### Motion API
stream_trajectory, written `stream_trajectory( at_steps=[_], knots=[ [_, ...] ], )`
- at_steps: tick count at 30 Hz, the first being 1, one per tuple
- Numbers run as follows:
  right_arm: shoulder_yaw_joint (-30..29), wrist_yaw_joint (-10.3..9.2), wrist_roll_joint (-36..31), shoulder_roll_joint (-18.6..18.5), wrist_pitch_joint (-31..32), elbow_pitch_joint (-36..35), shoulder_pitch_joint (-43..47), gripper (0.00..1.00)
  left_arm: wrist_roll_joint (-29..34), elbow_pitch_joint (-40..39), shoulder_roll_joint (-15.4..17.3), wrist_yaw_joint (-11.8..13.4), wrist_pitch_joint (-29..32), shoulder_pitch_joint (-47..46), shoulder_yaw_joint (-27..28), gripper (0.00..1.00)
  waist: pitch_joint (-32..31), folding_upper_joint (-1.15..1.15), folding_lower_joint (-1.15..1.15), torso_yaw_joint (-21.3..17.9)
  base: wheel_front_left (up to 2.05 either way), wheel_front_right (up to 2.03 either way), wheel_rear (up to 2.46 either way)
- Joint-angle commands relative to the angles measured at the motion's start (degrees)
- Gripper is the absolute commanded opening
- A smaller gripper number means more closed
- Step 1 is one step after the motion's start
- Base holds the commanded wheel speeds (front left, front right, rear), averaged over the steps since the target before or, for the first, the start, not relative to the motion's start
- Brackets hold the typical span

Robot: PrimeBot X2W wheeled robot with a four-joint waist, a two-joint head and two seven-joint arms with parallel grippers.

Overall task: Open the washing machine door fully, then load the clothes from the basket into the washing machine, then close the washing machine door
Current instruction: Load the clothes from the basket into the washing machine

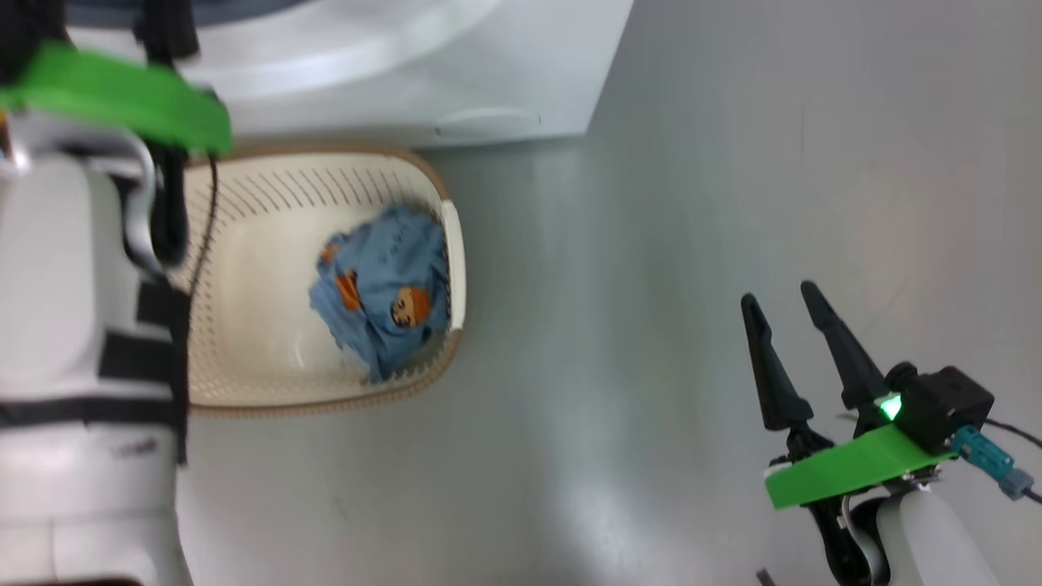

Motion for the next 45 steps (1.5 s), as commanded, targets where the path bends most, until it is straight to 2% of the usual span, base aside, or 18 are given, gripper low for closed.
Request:
stream_trajectory(
  at_steps=[1,9,21,32,45],
  knots=[
    [1.47,0.09,0.36,0.06,-0.27,-0.91,2.08,1.0,0.7,-2.64,2.0,-0.32,-0.29,2.67,1.34,1.0,-5.66,0.0,0.0,1.26,0.0,0.0,0.0],
    [1.87,0.09,0.24,0.71,-0.27,-0.5,4.71,1.0,1.1,-13.37,1.74,-0.42,-0.29,16.78,3.23,1.0,-13.02,0.0,0.0,0.83,0.0,0.0,0.0],
    [2.26,0.09,0.09,1.89,-0.27,-0.24,7.66,1.0,1.63,-24.74,1.77,1.05,-0.29,33.97,5.11,1.0,-19.22,0.0,0.0,-0.87,0.0,0.0,0.0],
    [2.44,0.09,0.12,2.47,-0.27,-0.51,10.43,1.0,0.53,-32.79,0.04,4.14,-0.29,50.16,5.63,1.0,-23.04,0.0,0.0,-1.85,0.0,0.0,0.0],
    [1.86,0.09,-0.57,2.6,-0.27,-0.92,12.23,1.0,-1.08,-36.57,-0.96,7.76,-0.29,64.15,6.1,1.0,-25.39,0.0,0.0,-1.58,0.0,0.0,0.0]
  ],
)
